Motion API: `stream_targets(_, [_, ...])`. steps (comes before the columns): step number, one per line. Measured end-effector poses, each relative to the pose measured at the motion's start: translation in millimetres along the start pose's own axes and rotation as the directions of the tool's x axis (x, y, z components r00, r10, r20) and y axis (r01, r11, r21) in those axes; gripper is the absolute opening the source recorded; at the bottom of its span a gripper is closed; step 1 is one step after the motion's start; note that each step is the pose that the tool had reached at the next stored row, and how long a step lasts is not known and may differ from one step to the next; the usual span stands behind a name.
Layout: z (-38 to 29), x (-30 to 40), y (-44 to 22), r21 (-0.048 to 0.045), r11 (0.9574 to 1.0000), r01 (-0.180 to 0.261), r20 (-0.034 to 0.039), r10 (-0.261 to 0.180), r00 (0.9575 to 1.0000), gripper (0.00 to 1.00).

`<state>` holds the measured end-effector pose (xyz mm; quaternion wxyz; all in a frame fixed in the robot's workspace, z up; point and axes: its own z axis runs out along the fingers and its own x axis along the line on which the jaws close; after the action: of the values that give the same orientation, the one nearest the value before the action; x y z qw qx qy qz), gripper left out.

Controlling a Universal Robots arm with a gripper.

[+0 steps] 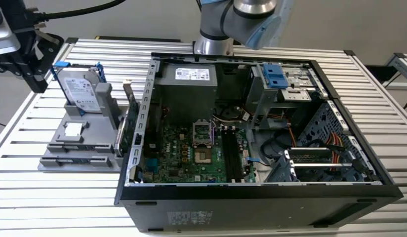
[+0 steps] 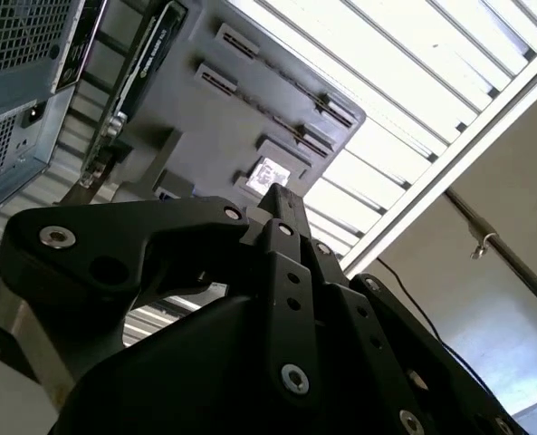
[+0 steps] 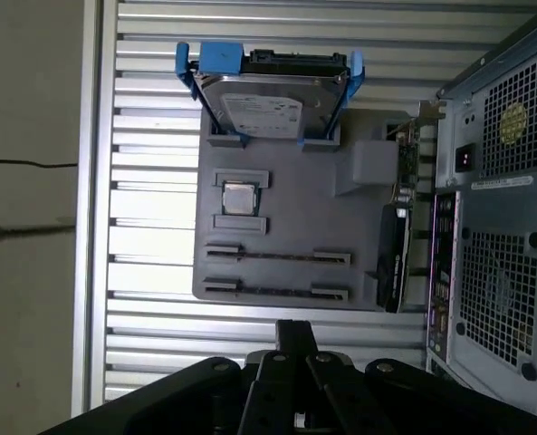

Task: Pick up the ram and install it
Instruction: 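Reach for the ram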

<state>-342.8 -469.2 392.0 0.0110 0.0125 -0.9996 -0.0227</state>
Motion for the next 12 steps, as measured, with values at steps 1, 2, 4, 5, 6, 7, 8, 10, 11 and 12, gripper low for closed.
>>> stream_targets(1, [0.0,0.0,-1.0,0.0000,1.0000,0.000,0.0000,0.000,1.0000,0.00])
stream_targets(2, [-0.1,0.1,-2.1,0.0001,1.0000,0.000,-0.0001,0.000,1.0000,0.00])
stream_targets(4, [-0.2,0.1,-3.6,0.0000,1.0000,0.000,-0.0001,0.000,1.0000,0.00])
stream_targets(5, [-0.2,0.2,-4.2,0.0000,1.0000,0.000,0.0000,0.000,1.0000,0.00])
stream_targets(6, [-0.2,0.2,-4.6,0.0000,1.0000,0.000,0.0000,0.000,1.0000,0.00])
stream_targets(7, [-0.2,0.3,-4.9,0.0000,1.0000,0.000,-0.0001,0.000,1.0000,0.00])
stream_targets(8, [-0.2,0.2,-5.1,0.0000,1.0000,0.000,0.0000,0.000,1.0000,0.00])
stream_targets(10, [-0.3,0.3,-5.5,0.0001,1.0000,0.000,-0.0001,0.000,1.0000,0.00])
stream_targets(11, [-0.3,0.3,-5.7,0.0000,1.0000,0.000,-0.0001,0.000,1.0000,0.00])
stream_targets(12, [-0.3,0.4,-5.9,0.0000,1.0000,0.000,-0.0001,0.000,1.0000,0.00])
